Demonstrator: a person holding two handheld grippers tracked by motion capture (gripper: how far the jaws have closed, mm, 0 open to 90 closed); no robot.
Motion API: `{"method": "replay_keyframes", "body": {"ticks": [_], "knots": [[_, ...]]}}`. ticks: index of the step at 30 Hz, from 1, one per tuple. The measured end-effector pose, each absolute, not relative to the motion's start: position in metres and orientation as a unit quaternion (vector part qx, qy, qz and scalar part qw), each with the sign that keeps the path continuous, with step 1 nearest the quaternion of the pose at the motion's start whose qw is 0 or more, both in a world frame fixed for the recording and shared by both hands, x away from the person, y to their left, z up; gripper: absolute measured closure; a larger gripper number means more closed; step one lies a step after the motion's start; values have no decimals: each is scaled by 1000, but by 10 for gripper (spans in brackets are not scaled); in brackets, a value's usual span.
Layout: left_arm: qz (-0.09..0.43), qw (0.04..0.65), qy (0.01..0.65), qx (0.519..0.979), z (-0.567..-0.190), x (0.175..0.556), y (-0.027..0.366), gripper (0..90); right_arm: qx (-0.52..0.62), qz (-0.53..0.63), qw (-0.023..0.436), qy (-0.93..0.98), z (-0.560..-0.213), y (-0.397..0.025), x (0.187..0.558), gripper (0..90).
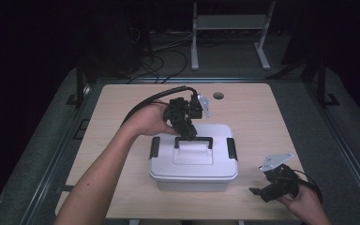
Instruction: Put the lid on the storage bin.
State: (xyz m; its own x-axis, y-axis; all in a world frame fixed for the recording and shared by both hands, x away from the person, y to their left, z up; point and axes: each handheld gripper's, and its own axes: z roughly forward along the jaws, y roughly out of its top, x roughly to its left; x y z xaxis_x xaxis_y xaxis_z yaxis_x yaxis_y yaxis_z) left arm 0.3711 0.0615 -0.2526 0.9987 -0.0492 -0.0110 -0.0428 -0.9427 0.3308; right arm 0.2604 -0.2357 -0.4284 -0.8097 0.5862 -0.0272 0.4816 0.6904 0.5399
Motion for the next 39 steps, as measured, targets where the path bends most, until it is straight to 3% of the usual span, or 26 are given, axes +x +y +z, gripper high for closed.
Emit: {"method": "replay_keyframes", "body": {"ticks": [24,39], "knots": [[6,180,-10,984,-244,358,91,567,295,263,106,913,-426,-237,262,150],[2,204,29,978,-252,358,136,460,299,260,104,912,-427,-236,266,147]]}}
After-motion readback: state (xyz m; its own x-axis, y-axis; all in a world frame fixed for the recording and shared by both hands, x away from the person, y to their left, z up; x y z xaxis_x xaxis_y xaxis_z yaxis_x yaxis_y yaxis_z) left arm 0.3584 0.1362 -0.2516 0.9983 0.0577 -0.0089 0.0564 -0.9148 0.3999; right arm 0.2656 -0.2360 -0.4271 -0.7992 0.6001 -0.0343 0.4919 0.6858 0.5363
